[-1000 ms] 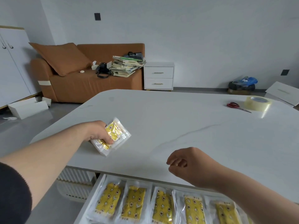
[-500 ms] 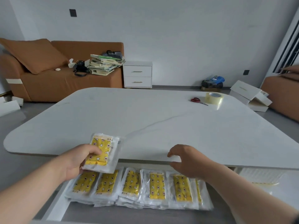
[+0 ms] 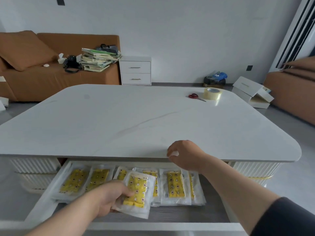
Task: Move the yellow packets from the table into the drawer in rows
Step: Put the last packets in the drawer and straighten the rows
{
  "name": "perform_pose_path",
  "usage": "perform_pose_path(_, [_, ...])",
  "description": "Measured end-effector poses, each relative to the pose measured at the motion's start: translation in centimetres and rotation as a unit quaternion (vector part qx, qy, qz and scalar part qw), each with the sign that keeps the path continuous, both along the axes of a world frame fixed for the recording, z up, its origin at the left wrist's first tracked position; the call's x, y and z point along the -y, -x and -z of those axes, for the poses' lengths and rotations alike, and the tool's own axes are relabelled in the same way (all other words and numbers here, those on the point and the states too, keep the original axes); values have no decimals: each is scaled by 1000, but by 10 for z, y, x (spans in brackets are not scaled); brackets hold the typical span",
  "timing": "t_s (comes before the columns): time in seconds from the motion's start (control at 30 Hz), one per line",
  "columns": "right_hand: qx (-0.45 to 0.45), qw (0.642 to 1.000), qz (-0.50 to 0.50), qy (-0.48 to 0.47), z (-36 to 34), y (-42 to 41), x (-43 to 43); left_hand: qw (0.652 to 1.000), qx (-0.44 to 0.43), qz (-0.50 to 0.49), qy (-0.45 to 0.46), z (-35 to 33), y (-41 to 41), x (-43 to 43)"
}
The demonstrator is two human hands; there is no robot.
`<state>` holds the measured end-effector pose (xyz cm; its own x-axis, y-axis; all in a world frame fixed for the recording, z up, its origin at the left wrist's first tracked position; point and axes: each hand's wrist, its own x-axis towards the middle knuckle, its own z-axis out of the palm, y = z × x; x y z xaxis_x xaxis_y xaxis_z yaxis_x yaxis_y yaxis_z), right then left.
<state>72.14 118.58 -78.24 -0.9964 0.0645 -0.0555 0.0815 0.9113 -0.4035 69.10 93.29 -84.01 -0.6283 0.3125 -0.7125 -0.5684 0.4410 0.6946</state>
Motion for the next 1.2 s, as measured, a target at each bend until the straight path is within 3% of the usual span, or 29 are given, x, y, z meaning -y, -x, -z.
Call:
perform_pose_path(0.33, [-29, 999, -10, 23, 8, 2, -6, 978, -86, 6, 191, 12, 13, -61])
perform_pose_path(0.63, [-31, 999, -20, 24, 11, 3, -8, 966, -151, -19, 207, 35, 26, -77])
perform_pose_path(0.9, [-31, 999, -21, 21, 11, 2, -7, 888, -320, 64, 325, 30, 17, -74])
perform_pose_path(1.07, [-33, 999, -26, 12, 10, 2, -6, 814, -400, 160, 390, 31, 15, -71])
perform_pose_path(1.2, [-37, 999, -27, 6, 10, 2, -6, 747, -485, 251, 378, 38, 23, -64])
